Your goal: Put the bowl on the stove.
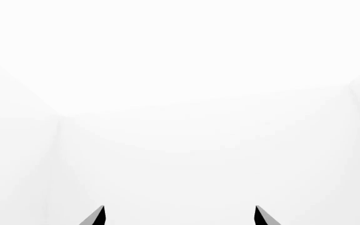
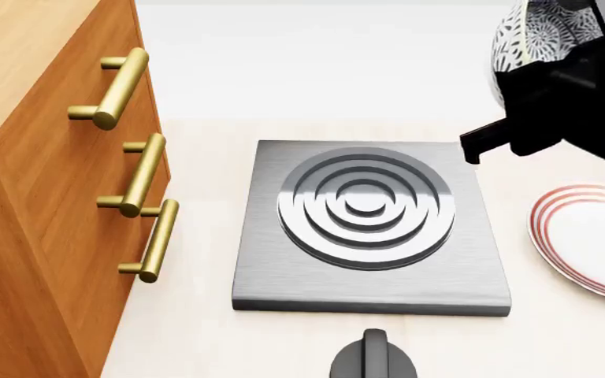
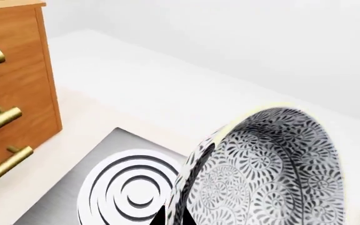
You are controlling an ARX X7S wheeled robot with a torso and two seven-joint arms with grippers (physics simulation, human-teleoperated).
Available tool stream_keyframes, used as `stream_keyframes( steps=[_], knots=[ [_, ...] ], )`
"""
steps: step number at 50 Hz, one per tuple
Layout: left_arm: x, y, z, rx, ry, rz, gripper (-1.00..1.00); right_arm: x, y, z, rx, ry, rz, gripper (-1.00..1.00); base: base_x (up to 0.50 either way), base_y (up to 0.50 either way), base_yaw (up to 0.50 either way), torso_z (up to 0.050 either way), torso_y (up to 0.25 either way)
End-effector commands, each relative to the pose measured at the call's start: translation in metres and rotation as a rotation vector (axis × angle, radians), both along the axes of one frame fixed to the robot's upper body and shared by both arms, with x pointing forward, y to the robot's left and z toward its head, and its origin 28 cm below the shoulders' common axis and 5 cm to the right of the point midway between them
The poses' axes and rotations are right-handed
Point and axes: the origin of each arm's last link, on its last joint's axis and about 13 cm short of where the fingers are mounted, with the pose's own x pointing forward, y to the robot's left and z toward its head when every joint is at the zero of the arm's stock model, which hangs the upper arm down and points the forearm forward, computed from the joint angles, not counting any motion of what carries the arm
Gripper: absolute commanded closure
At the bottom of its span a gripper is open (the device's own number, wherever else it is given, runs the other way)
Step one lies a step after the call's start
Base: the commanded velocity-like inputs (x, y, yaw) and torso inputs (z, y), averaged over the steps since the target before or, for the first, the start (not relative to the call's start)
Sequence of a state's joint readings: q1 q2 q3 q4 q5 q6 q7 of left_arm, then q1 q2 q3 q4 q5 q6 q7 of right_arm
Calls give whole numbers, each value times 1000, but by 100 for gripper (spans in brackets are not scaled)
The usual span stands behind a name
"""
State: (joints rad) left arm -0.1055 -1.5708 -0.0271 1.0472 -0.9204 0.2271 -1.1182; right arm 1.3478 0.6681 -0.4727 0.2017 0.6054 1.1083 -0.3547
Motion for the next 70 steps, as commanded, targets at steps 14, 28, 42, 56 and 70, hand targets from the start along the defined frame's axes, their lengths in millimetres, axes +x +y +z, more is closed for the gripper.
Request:
stream_keyframes(
  steps=[14, 28, 42, 56, 70],
  knots=[
    [0, 0, 2, 29, -35, -2, -100, 7, 21, 1, -9, -77, 100, 100, 0, 0, 0, 0, 1],
    [0, 1, 4, 26, -42, 5, -100, 42, 30, -17, 23, -26, 123, 100, 0, 0, 0, 0, 0],
    [1, 1, 3, 22, -41, 15, -100, 97, 68, -15, -35, -2, 240, 100, 0, 0, 0, 0, 1],
    [0, 0, 2, 19, -35, 14, -100, 96, 84, -4, -107, 52, 248, 100, 0, 0, 0, 0, 1],
    [0, 0, -1, 16, -29, 11, -100, 91, 88, -17, 6, 156, 166, 100, 0, 0, 0, 0, 0]
  ],
)
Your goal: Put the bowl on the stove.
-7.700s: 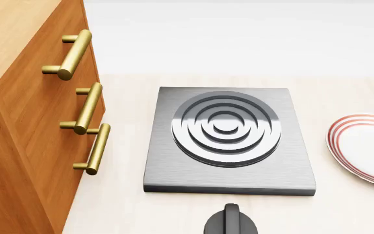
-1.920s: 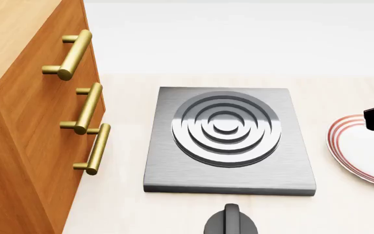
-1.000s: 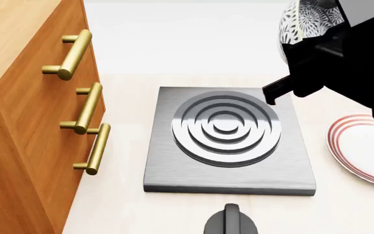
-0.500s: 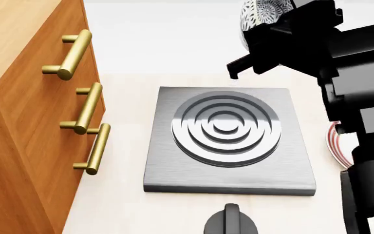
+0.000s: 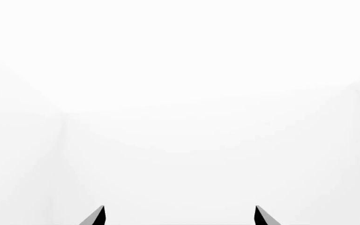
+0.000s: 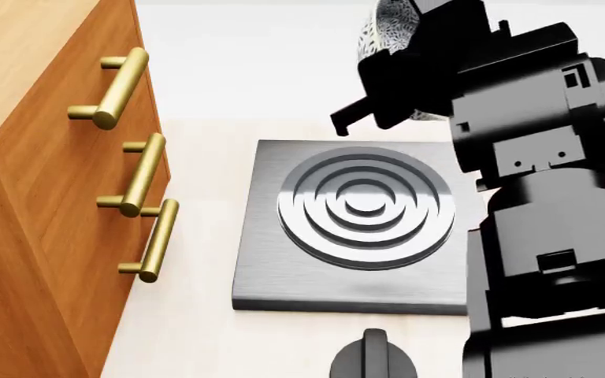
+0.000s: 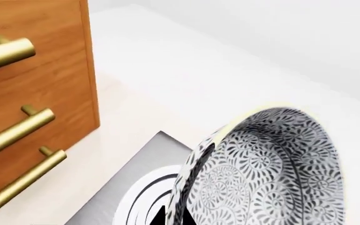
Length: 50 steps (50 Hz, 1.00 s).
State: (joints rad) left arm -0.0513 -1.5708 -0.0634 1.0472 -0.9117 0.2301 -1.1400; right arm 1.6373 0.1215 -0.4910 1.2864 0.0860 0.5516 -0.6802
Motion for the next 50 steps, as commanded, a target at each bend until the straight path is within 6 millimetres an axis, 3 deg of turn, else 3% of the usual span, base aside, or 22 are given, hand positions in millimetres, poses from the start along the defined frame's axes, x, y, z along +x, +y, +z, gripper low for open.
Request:
stream_keyframes(
  steps=[1, 50],
  knots=[
    [0, 0, 1, 31, -35, -3, -100, -1, 13, -1, 49, 49, 0, 100, 0, 0, 0, 0, 0],
    [0, 0, 1, -11, -47, 24, -100, -1, 13, -1, 49, 49, 0, 100, 0, 0, 0, 0, 0]
  ],
)
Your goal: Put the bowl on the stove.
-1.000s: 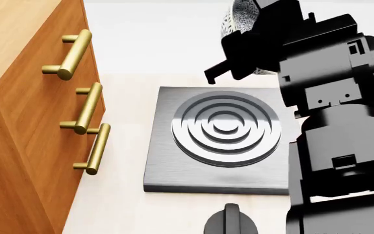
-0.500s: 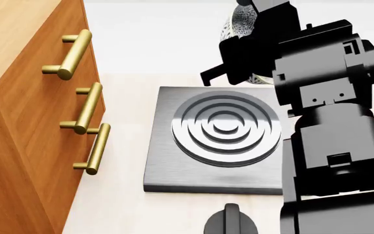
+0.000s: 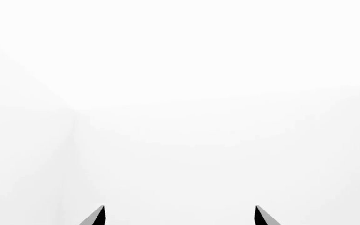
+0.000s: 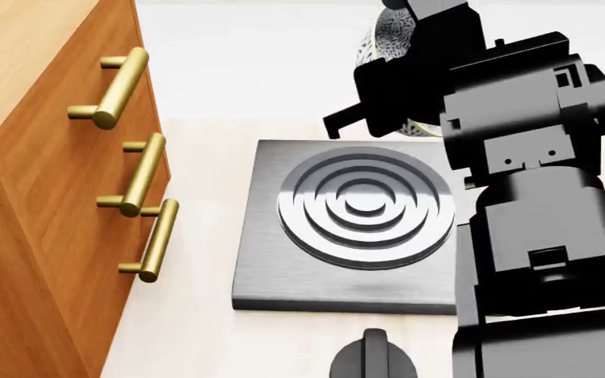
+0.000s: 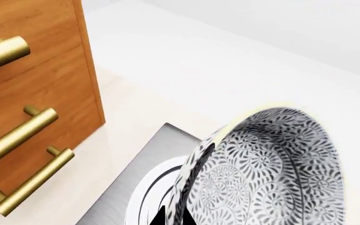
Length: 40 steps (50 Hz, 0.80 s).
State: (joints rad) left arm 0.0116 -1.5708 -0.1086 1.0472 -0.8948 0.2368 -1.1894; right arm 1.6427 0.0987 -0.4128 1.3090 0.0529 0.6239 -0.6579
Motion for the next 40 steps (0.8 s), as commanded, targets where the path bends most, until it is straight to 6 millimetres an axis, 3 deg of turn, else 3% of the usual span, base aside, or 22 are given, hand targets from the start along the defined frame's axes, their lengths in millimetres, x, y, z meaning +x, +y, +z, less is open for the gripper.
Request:
stream_keyframes(
  steps=[1, 16, 24, 40],
  knots=[
    [0, 0, 3, 20, -45, -6, -100, 1, 7, 4, 1, -17, 38, 100, 0, 0, 0, 0, 0],
    [1, 1, 2, 38, -44, 1, -100, 1, 7, 4, 1, -17, 38, 100, 0, 0, 0, 0, 0],
    [1, 1, 3, 47, -49, 6, -100, 1, 7, 4, 1, -17, 38, 100, 0, 0, 0, 0, -197],
    [1, 1, 1, 56, -45, 9, -100, 1, 7, 4, 1, -17, 38, 100, 0, 0, 0, 0, 0]
  ],
)
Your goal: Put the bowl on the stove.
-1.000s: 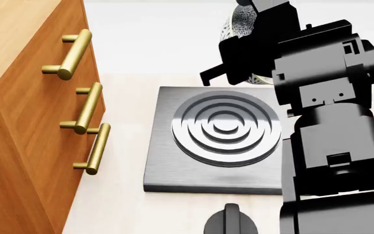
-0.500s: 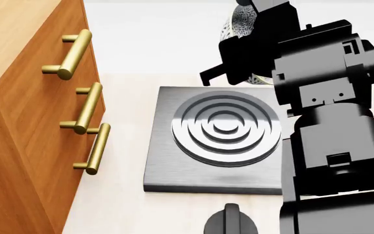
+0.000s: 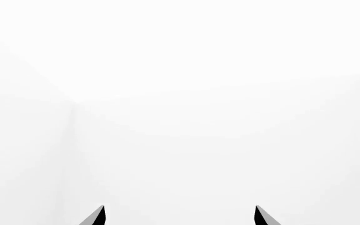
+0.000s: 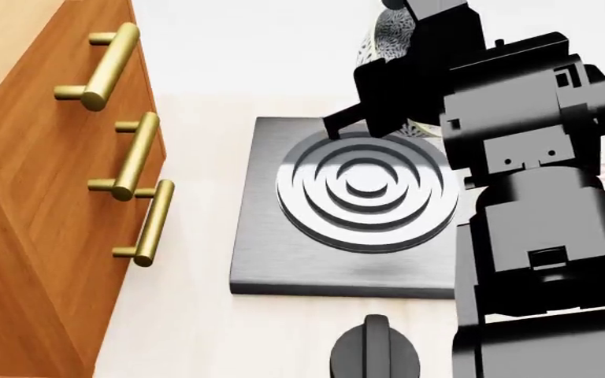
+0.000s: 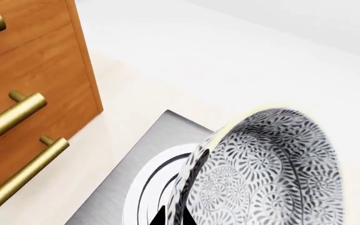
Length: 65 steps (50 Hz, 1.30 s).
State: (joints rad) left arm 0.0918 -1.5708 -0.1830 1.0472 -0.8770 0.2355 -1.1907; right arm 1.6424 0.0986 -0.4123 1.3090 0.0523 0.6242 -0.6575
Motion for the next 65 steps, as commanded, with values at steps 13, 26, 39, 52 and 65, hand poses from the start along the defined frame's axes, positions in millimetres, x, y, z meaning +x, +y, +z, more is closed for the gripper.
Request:
stream_keyframes(
  steps=[13, 26, 39, 52, 65],
  knots=[
    [-7, 15, 1, 27, -39, -2, -100, 1, 7, 4, 2, -18, 38, 100, 0, 0, 0, 0, -119],
    [-6, 15, 0, 55, -37, 6, -100, 1, 7, 4, 2, -18, 38, 100, 0, 0, 0, 0, -19],
    [-7, 15, 0, 53, -42, 6, -100, 1, 7, 4, 2, -18, 38, 100, 0, 0, 0, 0, -110],
    [-6, 16, 0, 68, -36, 13, -100, 1, 7, 4, 2, -18, 38, 100, 0, 0, 0, 0, -8],
    [-6, 15, 1, 63, -38, 6, -100, 1, 7, 4, 2, -18, 38, 100, 0, 0, 0, 0, -232]
  ],
)
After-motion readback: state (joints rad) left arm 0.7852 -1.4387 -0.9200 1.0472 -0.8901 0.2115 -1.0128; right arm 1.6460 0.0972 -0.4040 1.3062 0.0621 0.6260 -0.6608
